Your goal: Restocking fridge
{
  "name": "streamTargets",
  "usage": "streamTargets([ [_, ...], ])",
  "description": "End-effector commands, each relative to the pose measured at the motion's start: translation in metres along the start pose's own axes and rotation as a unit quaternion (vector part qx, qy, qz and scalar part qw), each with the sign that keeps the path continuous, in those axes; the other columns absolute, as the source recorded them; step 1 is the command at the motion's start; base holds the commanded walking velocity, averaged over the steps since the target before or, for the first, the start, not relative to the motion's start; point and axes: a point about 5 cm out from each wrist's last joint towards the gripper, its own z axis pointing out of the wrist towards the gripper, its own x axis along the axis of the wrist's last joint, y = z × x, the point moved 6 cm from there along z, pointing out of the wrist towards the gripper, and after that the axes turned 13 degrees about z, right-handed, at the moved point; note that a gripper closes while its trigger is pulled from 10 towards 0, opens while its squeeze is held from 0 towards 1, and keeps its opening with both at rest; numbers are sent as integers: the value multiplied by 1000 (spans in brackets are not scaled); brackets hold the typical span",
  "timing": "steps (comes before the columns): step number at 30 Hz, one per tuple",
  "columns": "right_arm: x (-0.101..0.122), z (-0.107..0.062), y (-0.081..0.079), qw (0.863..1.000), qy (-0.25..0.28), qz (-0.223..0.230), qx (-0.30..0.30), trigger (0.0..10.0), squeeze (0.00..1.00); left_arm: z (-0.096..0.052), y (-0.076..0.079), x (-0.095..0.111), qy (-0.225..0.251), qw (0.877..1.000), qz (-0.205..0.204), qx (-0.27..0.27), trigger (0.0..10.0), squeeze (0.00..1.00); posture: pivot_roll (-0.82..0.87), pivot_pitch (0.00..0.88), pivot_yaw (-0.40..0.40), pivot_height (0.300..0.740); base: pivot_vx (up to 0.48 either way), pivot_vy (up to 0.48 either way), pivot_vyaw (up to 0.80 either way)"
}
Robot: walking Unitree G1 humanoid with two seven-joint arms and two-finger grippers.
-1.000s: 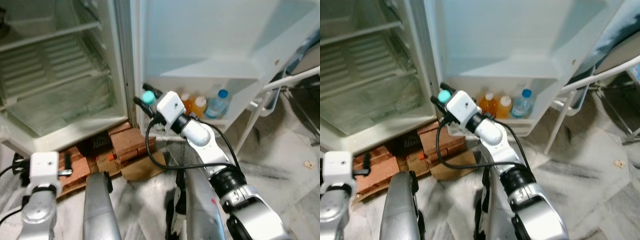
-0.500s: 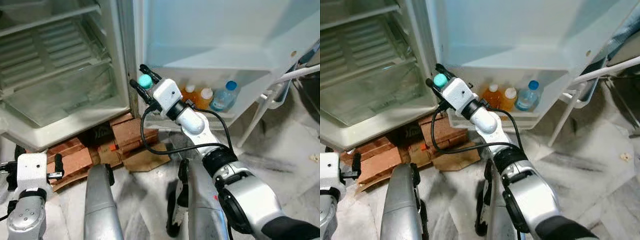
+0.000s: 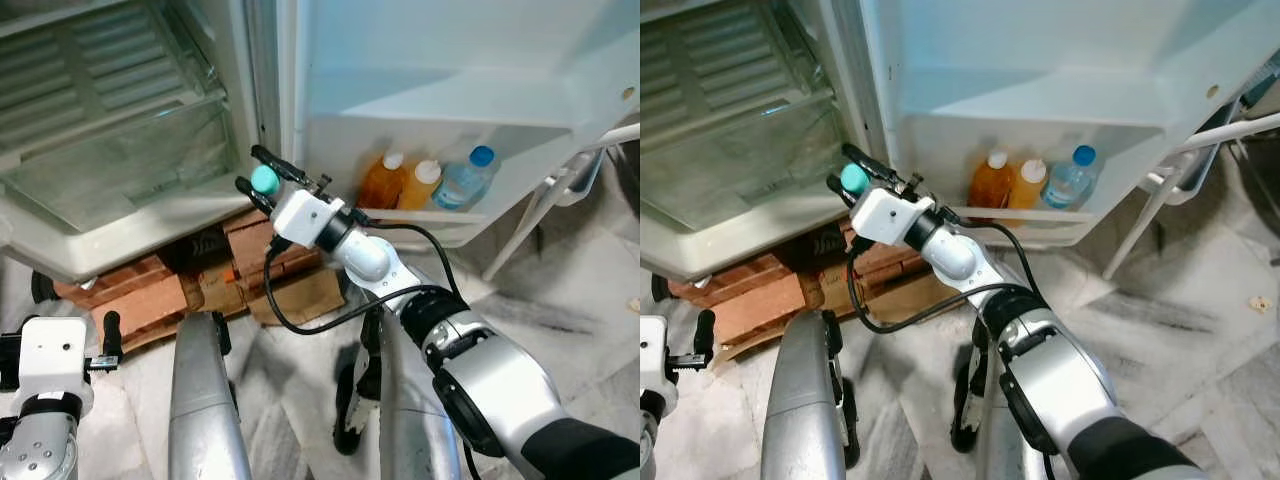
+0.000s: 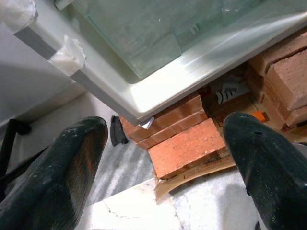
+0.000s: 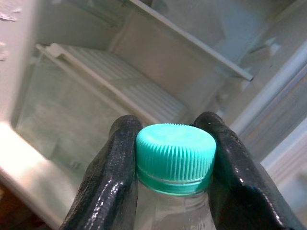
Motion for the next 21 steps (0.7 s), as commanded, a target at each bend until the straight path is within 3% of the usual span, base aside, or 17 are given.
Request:
streamTargets([
  [1, 25, 12, 17, 998, 54, -27, -22, 10000, 0, -6, -4, -3, -9, 1000, 11, 2, 10000, 0, 361, 394, -67, 537, 0, 0, 0],
  [11, 28, 10, 32, 994, 61, -69, -51, 10000, 0, -13, -6, -2, -10, 1000, 19, -3, 10000, 0, 373, 408, -58, 537, 0, 0, 0],
  [15, 35, 9, 56, 990, 73, -72, -100, 10000, 0, -13, -4, -2, -10, 1000, 21, -8, 10000, 0, 372, 407, -53, 537, 0, 0, 0],
  [19, 40, 3, 89, 978, 81, -40, -188, 10000, 0, -13, -3, -1, -8, 1000, 24, -12, 10000, 0, 377, 404, -43, 537, 0, 0, 0],
  [21, 40, 1, 95, 975, 82, -35, -203, 10000, 0, -13, -3, 0, -8, 1000, 24, -13, 10000, 0, 377, 405, -41, 537, 0, 0, 0],
])
